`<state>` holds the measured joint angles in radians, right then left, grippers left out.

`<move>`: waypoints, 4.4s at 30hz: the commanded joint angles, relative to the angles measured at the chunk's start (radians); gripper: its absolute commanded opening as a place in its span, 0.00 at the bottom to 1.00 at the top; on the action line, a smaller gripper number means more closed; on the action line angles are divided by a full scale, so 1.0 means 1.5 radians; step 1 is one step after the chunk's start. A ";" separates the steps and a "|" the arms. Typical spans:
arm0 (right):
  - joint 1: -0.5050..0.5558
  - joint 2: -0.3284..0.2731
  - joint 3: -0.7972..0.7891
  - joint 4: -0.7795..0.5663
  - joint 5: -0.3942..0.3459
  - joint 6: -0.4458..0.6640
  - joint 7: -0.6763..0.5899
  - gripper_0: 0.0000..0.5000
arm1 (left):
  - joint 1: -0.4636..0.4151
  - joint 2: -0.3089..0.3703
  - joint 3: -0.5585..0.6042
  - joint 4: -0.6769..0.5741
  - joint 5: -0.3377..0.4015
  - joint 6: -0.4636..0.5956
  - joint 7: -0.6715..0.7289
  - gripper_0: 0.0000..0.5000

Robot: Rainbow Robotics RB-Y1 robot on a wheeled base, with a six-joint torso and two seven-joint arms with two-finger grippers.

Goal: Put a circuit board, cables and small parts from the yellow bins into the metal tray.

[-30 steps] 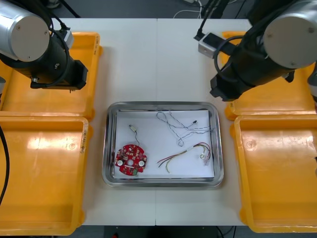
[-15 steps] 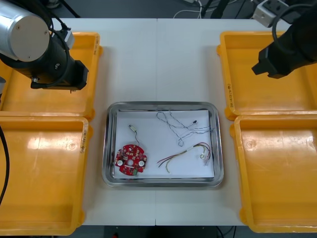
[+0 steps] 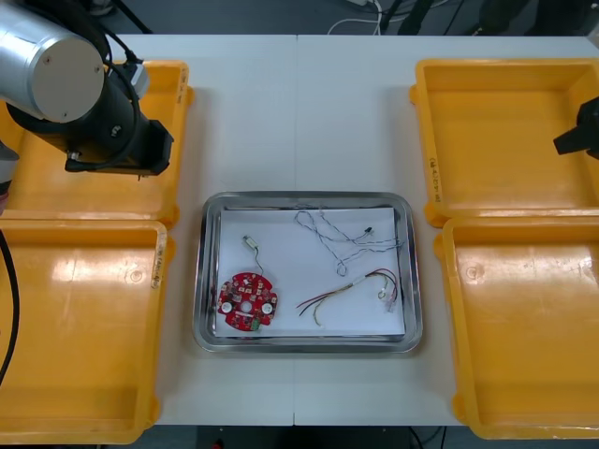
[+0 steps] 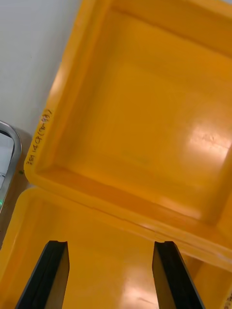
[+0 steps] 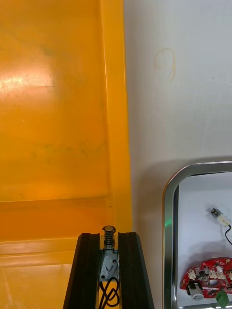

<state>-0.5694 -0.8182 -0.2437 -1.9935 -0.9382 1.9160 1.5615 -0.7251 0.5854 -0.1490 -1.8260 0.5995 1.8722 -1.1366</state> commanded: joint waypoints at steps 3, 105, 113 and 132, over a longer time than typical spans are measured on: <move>0.082 -0.074 -0.071 -0.026 -0.043 0.003 -0.094 1.00 | 0.000 -0.022 -0.023 -0.023 -0.001 -0.007 0.076 0.00; 0.227 -0.010 -0.086 -0.029 0.038 0.003 -0.174 1.00 | -0.044 -0.081 -0.151 0.025 0.036 -0.014 0.178 1.00; 0.227 0.008 -0.077 -0.029 0.056 0.000 -0.174 1.00 | -0.060 -0.017 -0.115 0.000 0.087 0.032 0.155 1.00; 0.227 0.019 -0.066 0.008 0.056 -0.052 -0.146 1.00 | -0.037 0.161 -0.005 -0.069 0.232 0.032 0.109 1.00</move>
<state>-0.2371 -0.7948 -0.3388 -1.9800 -0.8572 1.8513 1.2959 -0.7673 0.7478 -0.2171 -1.8788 0.9134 1.9119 -0.8733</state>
